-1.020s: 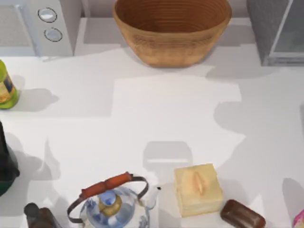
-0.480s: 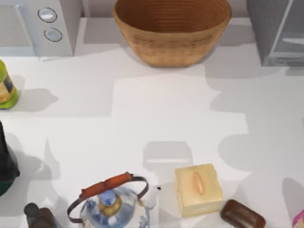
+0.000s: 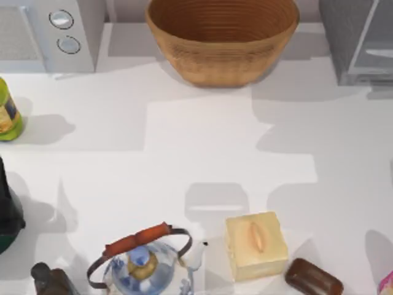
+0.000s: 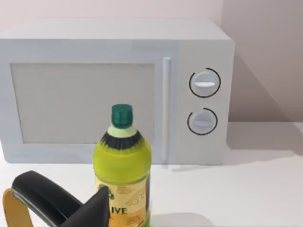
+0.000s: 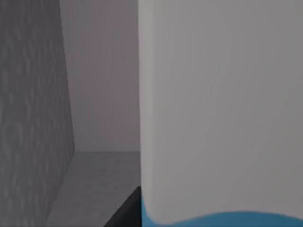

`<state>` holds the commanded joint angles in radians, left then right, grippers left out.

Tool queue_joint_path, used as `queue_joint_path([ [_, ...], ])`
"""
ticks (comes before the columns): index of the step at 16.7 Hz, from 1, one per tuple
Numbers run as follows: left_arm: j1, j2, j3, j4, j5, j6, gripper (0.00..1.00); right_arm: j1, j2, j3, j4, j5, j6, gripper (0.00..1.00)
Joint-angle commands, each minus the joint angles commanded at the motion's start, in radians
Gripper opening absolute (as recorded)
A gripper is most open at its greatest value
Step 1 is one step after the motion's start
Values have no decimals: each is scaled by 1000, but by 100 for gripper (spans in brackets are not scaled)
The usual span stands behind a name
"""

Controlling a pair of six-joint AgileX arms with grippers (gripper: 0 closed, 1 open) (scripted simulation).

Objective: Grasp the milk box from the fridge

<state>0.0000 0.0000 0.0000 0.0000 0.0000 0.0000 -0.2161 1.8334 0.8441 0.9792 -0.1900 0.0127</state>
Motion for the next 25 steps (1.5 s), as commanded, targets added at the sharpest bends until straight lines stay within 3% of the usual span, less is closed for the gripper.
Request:
queue_joint_path([
  [5,0,0,0,0,0,0,100,38,-332,-149,-174,37,-8,0],
  [17,0,0,0,0,0,0,100,175,-1563,-712,-822,155,-8,0],
  [21,0,0,0,0,0,0,100,207,-1781,-818,-948,182,-11,0],
  [25,0,0,0,0,0,0,100,216,-1833,-844,-979,190,-13,0],
])
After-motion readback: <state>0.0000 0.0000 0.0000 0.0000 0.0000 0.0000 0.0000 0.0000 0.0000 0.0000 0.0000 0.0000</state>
